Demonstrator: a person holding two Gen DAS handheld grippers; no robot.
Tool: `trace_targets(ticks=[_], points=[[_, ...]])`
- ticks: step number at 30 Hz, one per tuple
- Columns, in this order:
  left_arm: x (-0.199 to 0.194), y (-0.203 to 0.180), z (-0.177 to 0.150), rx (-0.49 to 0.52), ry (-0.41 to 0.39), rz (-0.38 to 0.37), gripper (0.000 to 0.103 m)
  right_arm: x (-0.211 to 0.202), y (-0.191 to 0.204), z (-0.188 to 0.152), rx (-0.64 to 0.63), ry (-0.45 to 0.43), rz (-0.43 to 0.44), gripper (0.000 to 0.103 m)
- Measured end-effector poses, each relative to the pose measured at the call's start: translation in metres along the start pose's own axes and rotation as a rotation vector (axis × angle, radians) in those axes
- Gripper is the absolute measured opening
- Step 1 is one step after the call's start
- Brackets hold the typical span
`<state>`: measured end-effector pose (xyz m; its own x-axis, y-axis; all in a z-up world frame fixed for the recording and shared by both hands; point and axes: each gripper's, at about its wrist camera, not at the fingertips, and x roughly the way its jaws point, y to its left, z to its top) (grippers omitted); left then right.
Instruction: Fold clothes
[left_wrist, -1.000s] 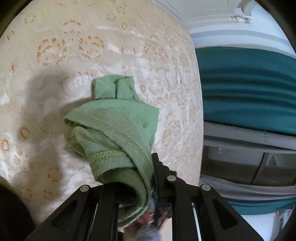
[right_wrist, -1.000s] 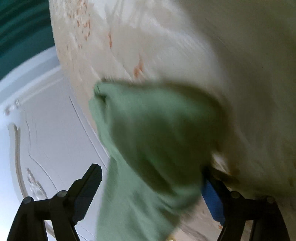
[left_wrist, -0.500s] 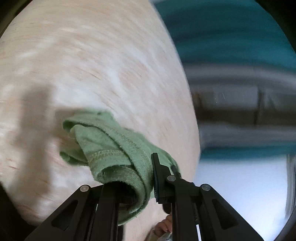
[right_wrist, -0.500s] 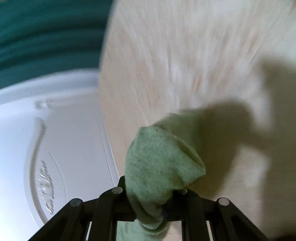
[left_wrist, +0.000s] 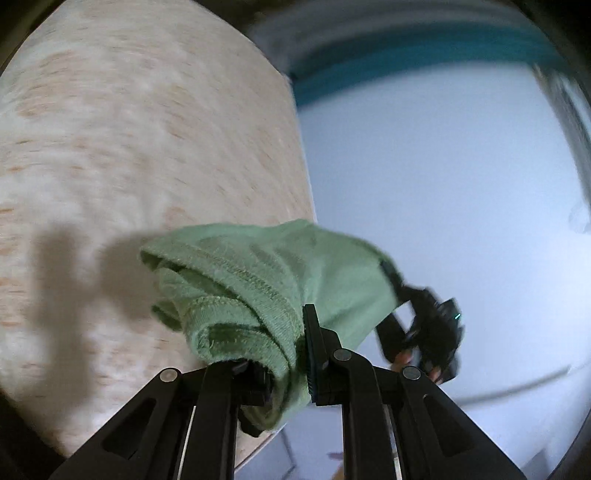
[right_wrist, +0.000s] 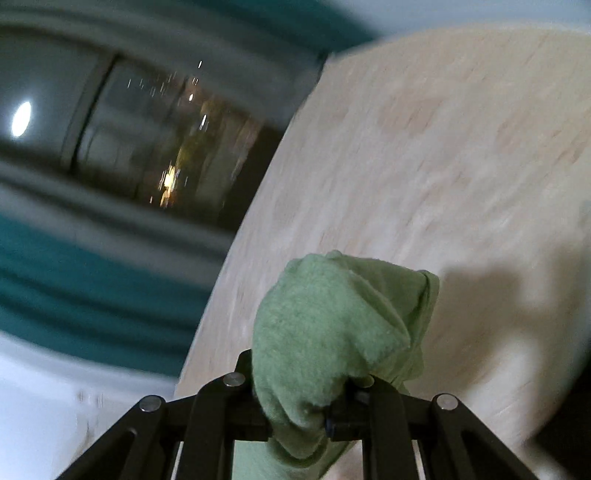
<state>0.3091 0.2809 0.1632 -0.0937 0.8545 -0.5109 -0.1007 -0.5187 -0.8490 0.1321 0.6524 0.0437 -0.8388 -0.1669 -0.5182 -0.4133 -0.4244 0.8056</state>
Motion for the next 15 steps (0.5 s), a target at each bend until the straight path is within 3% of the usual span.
trace_targets(ticks=[3,5,8,12,15], points=[[0.058,-0.035,-0.039,0.042,0.075,-0.016,0.014,-0.041,-0.020,0.022,0.059,-0.089,-0.044,0.014],[0.097,-0.044,-0.072,0.064,0.139,0.002,0.014,-0.082,-0.057,0.036,0.079,-0.130,-0.145,0.014],[0.160,-0.029,-0.126,0.079,0.272,0.110,0.014,-0.142,-0.137,0.060,0.166,-0.142,-0.233,0.014],[0.217,0.008,-0.177,0.029,0.445,0.242,0.014,-0.151,-0.235,0.033,0.368,-0.131,-0.318,0.015],[0.233,0.016,-0.193,0.085,0.496,0.284,0.019,-0.147,-0.287,-0.011,0.510,-0.172,-0.236,0.016]])
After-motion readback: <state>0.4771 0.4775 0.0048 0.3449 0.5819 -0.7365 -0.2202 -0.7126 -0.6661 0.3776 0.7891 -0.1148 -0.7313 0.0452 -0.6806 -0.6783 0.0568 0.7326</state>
